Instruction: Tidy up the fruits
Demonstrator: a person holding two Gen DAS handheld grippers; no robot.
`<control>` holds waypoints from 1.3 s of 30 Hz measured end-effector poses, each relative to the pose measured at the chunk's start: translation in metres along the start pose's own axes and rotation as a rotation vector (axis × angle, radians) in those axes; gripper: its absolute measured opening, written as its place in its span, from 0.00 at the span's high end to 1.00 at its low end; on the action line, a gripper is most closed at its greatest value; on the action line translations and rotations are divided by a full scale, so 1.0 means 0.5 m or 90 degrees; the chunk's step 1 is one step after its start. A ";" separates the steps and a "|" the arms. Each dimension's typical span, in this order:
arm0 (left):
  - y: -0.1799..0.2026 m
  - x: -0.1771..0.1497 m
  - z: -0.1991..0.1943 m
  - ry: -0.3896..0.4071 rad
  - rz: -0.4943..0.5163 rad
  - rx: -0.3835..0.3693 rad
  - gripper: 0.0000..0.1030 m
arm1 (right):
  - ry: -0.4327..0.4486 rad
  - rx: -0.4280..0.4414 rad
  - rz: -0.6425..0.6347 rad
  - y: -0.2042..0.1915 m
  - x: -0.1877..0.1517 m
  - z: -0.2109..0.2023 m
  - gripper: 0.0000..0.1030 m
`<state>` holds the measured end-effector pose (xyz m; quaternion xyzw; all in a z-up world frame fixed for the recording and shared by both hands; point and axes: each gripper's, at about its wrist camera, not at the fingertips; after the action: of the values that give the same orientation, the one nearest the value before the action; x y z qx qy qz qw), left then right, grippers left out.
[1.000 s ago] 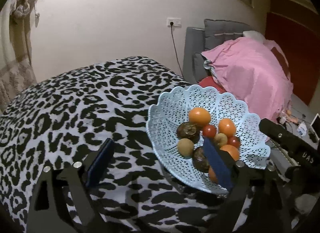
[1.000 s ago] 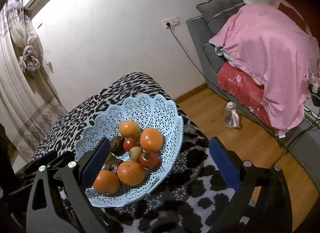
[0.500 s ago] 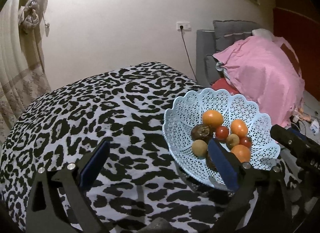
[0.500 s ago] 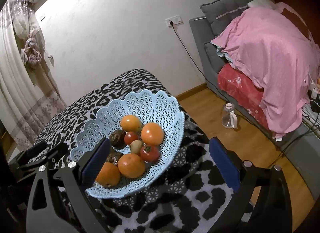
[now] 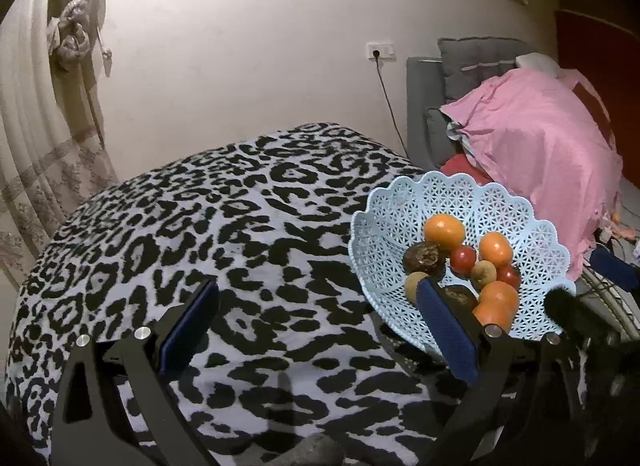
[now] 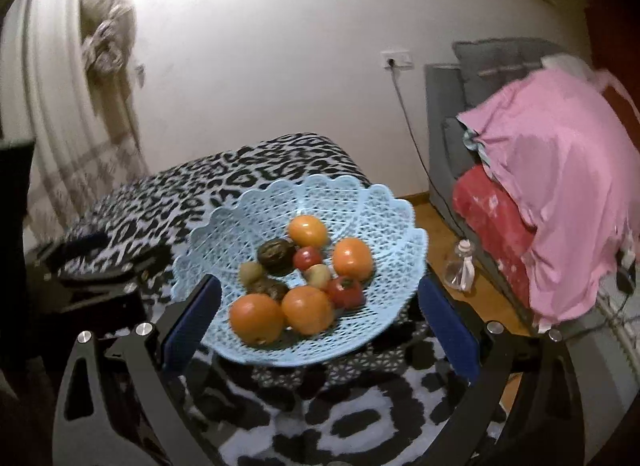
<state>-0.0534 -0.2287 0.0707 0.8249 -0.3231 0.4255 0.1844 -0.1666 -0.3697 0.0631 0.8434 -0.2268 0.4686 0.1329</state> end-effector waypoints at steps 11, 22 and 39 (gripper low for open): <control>0.008 -0.006 -0.019 0.015 0.027 0.041 0.05 | -0.020 0.034 -0.031 -0.042 -0.024 -0.008 0.03; 0.017 -0.006 -0.022 0.017 0.042 0.051 0.05 | -0.029 0.021 -0.039 -0.041 -0.032 0.000 0.03; 0.023 -0.008 -0.016 0.012 0.056 0.054 0.05 | -0.030 0.016 -0.039 -0.037 -0.032 0.004 0.03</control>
<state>-0.0677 -0.2309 0.0721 0.8132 -0.3387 0.4541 0.1335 -0.1631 -0.3506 0.0484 0.8623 -0.1980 0.4472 0.1313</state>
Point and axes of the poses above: each gripper's, at about its wrist camera, not at the fingertips, and z roughly the way its jaws point, y to its right, x to its top, and after that the axes turned 15 degrees about -x, right-handed
